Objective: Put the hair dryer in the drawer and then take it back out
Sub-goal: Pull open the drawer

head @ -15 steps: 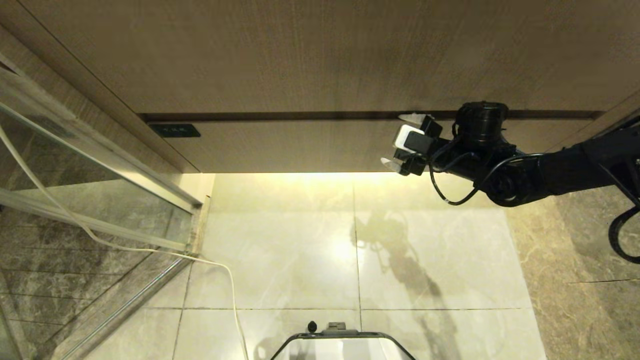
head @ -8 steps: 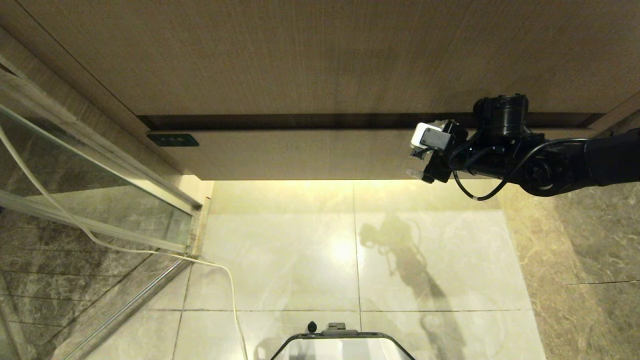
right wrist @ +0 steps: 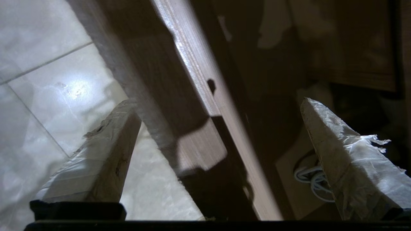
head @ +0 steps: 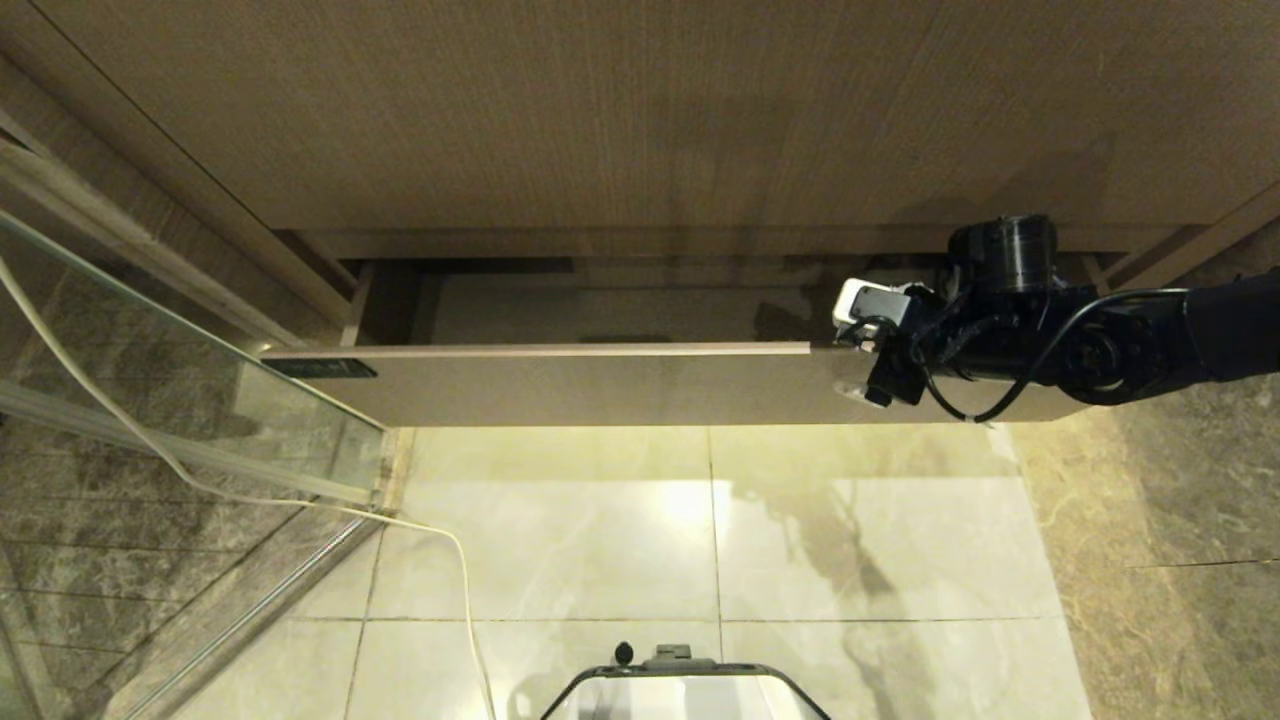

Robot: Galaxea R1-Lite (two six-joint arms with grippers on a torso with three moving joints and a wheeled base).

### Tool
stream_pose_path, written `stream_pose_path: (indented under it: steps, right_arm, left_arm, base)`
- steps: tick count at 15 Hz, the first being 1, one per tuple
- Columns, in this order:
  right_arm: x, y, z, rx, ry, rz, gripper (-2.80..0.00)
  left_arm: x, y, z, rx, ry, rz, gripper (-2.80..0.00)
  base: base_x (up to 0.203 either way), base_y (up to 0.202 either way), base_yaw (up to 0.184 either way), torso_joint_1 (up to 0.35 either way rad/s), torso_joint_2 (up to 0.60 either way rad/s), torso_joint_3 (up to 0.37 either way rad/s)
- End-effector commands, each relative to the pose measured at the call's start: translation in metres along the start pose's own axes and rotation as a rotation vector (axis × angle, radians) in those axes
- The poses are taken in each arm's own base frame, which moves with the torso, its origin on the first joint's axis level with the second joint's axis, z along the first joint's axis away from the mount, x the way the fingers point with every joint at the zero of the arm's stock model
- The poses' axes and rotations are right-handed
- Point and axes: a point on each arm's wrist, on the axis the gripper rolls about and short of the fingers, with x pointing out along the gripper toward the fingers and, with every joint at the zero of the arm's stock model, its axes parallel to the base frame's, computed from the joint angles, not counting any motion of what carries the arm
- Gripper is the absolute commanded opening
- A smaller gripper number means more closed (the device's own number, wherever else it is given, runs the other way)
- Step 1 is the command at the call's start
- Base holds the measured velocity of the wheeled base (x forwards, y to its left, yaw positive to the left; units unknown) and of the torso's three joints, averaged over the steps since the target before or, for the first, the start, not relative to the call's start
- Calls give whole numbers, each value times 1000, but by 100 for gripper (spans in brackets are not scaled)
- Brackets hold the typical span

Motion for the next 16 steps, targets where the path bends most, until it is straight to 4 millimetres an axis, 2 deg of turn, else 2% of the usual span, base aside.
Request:
stream_pose_path:
  steps: [1, 2, 5, 10, 14, 16]
  right_arm:
    - [-10, -3, 1, -8, -8, -17, 0]
    - [-20, -3, -1, -5, 0, -10, 0]
    - [-72, -3, -5, 15, 31, 27, 0]
    - [-157, 22, -40, 104, 146, 74, 0]
    - [-204, 37, -43, 273, 188, 81, 0]
    - [-224, 49, -45, 291, 186, 60, 0]
  left_arm:
    - [0, 0, 0, 0, 2, 0, -280]
    - [0, 0, 0, 0, 2, 0, -280]
    - [0, 0, 0, 0, 2, 0, -280]
    - [0, 0, 0, 0, 2, 0, -280]
    - [0, 0, 0, 0, 2, 0, -280]
    - [0, 0, 0, 0, 2, 0, -280]
  base:
    - [0, 0, 0, 0, 0, 0]
    - [0, 0, 0, 0, 0, 0]
    - [0, 0, 0, 0, 0, 0]
    - [0, 0, 0, 0, 0, 0]
    - [0, 0, 0, 0, 0, 0]
    - [0, 0, 0, 0, 0, 0]
